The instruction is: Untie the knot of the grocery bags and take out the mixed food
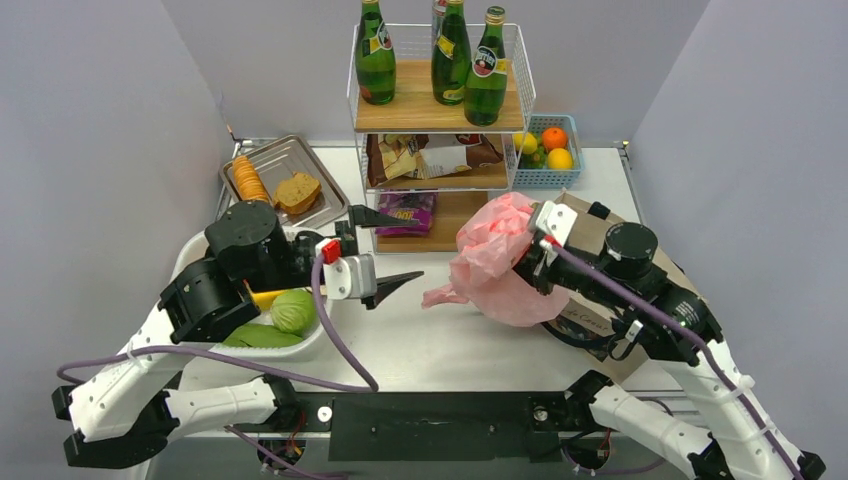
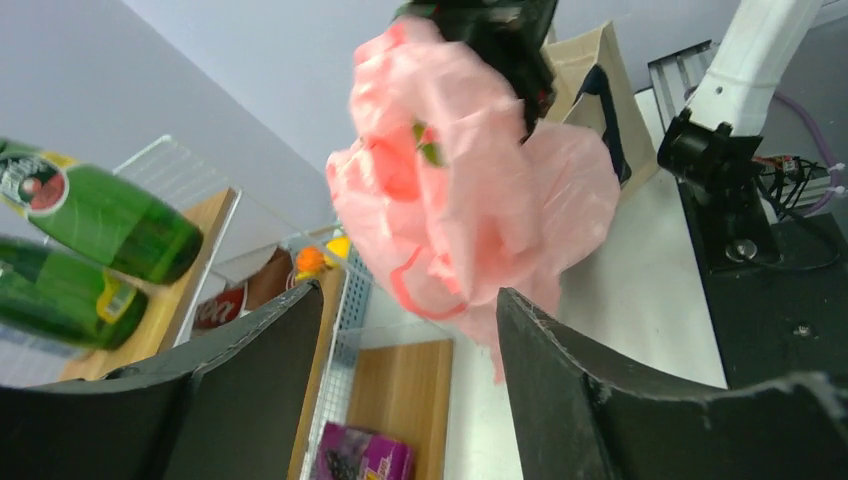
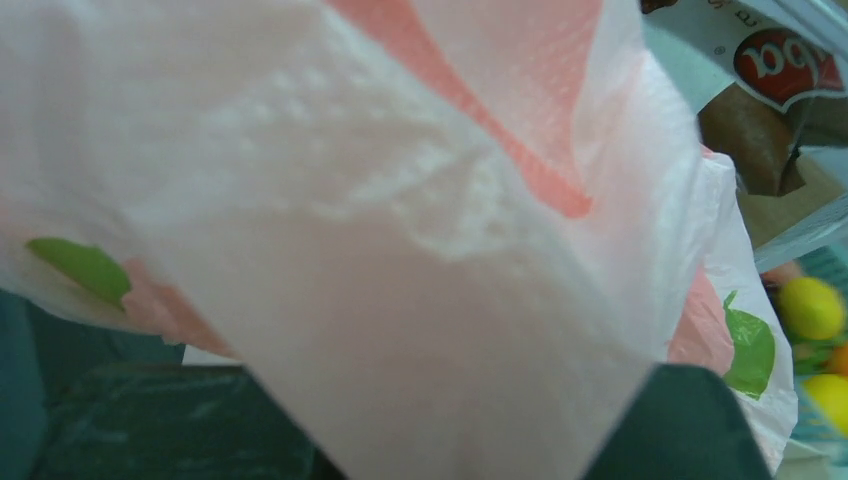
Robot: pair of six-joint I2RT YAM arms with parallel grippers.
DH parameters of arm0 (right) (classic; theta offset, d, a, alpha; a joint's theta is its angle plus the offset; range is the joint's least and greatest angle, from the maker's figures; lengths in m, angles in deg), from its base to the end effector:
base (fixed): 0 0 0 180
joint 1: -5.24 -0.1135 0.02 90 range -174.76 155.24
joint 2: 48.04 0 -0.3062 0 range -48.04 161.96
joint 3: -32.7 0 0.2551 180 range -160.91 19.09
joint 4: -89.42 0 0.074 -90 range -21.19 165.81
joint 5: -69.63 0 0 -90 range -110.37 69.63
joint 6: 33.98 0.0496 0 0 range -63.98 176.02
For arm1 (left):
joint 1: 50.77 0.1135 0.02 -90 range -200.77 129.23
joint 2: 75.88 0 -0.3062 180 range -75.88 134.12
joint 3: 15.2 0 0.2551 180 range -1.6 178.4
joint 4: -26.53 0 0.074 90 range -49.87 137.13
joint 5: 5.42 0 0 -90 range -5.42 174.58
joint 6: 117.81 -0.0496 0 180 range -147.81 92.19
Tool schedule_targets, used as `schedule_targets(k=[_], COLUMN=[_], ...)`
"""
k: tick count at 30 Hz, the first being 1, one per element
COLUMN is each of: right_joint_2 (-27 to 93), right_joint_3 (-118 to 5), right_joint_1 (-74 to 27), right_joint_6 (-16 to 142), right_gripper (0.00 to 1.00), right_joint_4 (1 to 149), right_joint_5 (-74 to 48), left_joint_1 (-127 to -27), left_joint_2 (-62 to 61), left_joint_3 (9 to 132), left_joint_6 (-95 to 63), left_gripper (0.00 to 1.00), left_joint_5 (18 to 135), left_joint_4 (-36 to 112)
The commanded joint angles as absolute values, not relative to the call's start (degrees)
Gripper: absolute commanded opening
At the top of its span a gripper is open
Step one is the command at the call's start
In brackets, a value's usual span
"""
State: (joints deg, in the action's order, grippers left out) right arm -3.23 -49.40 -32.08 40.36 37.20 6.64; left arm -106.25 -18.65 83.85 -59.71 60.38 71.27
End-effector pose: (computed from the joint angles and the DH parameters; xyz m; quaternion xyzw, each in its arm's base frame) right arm 0.0817 0.0906 0.4534 -0.4713 0.6266 0.2932 0.5471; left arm 0.0759 -0.1462 0.5350 0.5940 0.4128 -0.2864 0.6283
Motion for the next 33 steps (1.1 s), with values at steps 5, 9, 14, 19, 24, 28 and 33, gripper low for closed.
schedule_targets(k=[5,9,14,19,24,28,33], right_joint_2=[7.2,8.7,8.5,8.0,9.0,9.5,9.1], right_joint_3=[-55.5,-57.8,-58.3,-58.2,-56.5,-56.8,-56.6], right_joint_1=[-25.0,-24.5,-26.4,-28.0,-26.0,-25.8,-25.8], right_joint_6=[76.0,80.1,78.0,74.8,76.8,78.9,78.0], right_gripper=[0.0,0.0,0.0,0.0,0.0,0.0,0.0], right_joint_4=[52.9,56.1,56.0,50.3,48.6,50.4,47.4], right_joint_5=[17.9,24.6,33.5,36.5,39.2,39.9,40.9], left_joint_1=[-126.4,-126.9,-124.9,-121.2,-120.1,-120.3,-116.4], left_joint_2=[-13.0,-9.7,-7.9,-9.1,-14.3,-15.0,-13.0], left_joint_3=[79.5,76.4,68.5,58.9,53.8,54.9,53.5], left_joint_6=[-76.3,-81.7,-89.7,-95.5,-96.4,-95.9,-99.6], left_gripper=[0.65,0.65,0.67,0.67,0.67,0.67,0.67], left_joint_5=[76.0,81.9,89.0,94.7,88.4,87.3,90.2], left_joint_4=[54.9,48.8,35.3,23.6,17.6,21.8,21.2])
